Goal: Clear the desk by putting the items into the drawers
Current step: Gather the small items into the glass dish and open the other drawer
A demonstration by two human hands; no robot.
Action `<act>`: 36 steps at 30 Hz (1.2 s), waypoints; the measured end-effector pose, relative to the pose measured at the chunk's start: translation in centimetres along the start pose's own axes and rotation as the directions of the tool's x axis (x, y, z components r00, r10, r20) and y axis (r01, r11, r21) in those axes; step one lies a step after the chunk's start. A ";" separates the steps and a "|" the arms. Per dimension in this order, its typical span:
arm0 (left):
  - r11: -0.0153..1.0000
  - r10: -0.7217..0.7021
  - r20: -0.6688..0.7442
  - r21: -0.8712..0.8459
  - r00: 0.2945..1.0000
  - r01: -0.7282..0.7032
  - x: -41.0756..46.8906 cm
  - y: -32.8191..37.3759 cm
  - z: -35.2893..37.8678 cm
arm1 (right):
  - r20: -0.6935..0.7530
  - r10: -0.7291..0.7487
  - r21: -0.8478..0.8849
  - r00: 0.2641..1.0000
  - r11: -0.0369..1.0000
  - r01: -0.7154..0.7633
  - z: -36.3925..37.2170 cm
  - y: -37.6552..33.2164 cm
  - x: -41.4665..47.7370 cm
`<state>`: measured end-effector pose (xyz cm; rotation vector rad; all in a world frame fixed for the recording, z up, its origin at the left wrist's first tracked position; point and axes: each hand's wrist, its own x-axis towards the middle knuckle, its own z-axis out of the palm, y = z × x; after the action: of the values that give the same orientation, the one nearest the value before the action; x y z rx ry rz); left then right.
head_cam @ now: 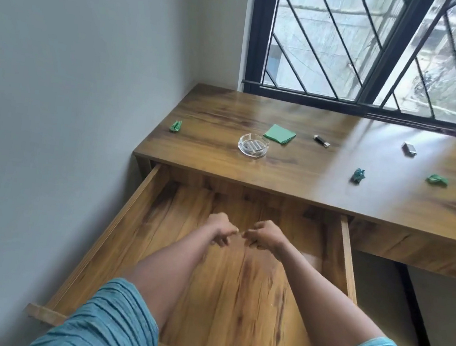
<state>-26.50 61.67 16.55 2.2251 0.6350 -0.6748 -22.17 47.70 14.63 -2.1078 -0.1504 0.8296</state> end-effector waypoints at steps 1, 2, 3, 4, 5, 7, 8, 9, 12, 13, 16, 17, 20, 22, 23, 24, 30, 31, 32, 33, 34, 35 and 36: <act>0.999 0.038 -0.076 -0.014 0.996 -0.039 1.0 0.7 -1.2 | -0.068 -0.040 -0.008 0.997 0.999 0.039 -0.6 -1.0 1.1; 0.997 0.068 -0.135 -0.021 0.988 -0.072 2.1 1.5 -2.4 | -0.134 -0.080 -0.032 0.988 0.997 0.076 -1.2 -2.0 2.2; 0.995 0.093 -0.176 -0.031 0.980 -0.100 3.2 2.3 -3.6 | -0.195 -0.119 -0.067 0.973 0.992 0.108 -1.9 -2.9 3.4; 0.991 0.115 -0.204 -0.050 0.972 -0.128 4.2 3.0 -4.6 | -0.246 -0.153 -0.098 0.957 0.986 0.133 -2.5 -3.6 4.5; 0.986 0.132 -0.226 -0.075 0.965 -0.152 5.3 3.8 -5.6 | -0.284 -0.179 -0.121 0.942 0.981 0.150 -3.0 -4.4 5.9; 0.974 0.150 -0.275 -0.124 0.950 -0.190 7.6 5.1 -7.3 | -0.332 -0.200 -0.177 0.922 0.973 0.147 -4.1 -6.1 8.5; 0.966 0.157 -0.295 -0.152 0.942 -0.209 8.7 5.8 -8.0 | -0.352 -0.196 -0.206 0.915 0.970 0.128 -4.5 -6.8 9.7; 0.958 0.162 -0.316 -0.178 0.935 -0.226 9.6 6.2 -8.6 | -0.368 -0.188 -0.227 0.911 0.968 0.108 -4.9 -7.4 10.6; 0.936 0.182 -0.348 -0.225 0.919 -0.271 12.9 7.8 -9.9 | -0.409 -0.197 -0.253 0.891 0.963 0.097 -6.3 -9.1 13.6; 0.929 0.188 -0.359 -0.236 0.914 -0.284 13.7 8.2 -10.2 | -0.411 -0.211 -0.265 0.887 0.958 0.105 -6.8 -9.6 14.5; 0.900 0.200 -0.386 -0.291 0.901 -0.325 16.2 9.3 -11.1 | -0.375 -0.238 -0.305 0.896 0.944 0.123 -8.0 -10.9 17.4; 0.889 0.203 -0.387 -0.312 0.900 -0.334 16.9 9.6 -11.4 | -0.367 -0.227 -0.291 0.902 0.949 0.121 -8.3 -11.3 18.5; 0.837 0.207 -0.386 -0.406 0.899 -0.367 18.6 10.5 -11.9 | -0.348 -0.199 -0.250 0.916 0.962 0.114 -8.9 -12.5 21.2; 0.805 0.189 -0.374 -0.471 0.908 -0.362 19.3 10.8 -12.1 | -0.334 -0.193 -0.281 0.923 0.955 0.098 -8.9 -12.9 22.5; 0.792 0.168 -0.357 -0.505 0.919 -0.342 19.7 10.8 -12.1 | -0.332 -0.189 -0.287 0.924 0.953 0.091 -8.8 -13.0 23.1; 0.771 0.150 -0.345 -0.546 0.926 -0.328 20.0 10.8 -12.0 | -0.335 -0.184 -0.287 0.924 0.954 0.086 -8.7 -13.0 23.5; 0.672 0.108 -0.325 -0.672 0.939 -0.310 20.4 10.7 -11.8 | -0.348 -0.161 -0.333 0.923 0.942 0.039 -8.0 -12.9 24.2; 0.679 0.110 -0.324 -0.666 0.940 -0.309 20.4 10.6 -11.8 | -0.357 -0.174 -0.330 0.918 0.943 0.050 -8.0 -12.8 23.9; 0.688 0.111 -0.322 -0.657 0.940 -0.306 20.5 10.5 -11.6 | -0.369 -0.190 -0.323 0.910 0.944 0.065 -8.0 -12.5 23.4; 0.697 0.105 -0.321 -0.651 0.941 -0.300 20.6 10.3 -11.4 | -0.384 -0.210 -0.312 0.899 0.946 0.088 -8.0 -12.2 22.8; 0.709 0.099 -0.329 -0.639 0.939 -0.299 20.7 10.2 -11.2 | -0.398 -0.231 -0.294 0.888 0.949 0.115 -8.0 -11.8 22.2; 0.727 0.098 -0.346 -0.616 0.933 -0.305 20.5 10.1 -11.1 | -0.413 -0.249 -0.270 0.876 0.952 0.143 -8.0 -11.3 21.5; 0.742 0.102 -0.366 -0.591 0.925 -0.316 20.1 10.2 -11.0 | -0.427 -0.263 -0.248 0.865 0.954 0.168 -8.0 -10.8 20.7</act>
<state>-2.34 68.31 15.61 1.7070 0.6311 0.0439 0.65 57.06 15.67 -2.3645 -0.2229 0.1732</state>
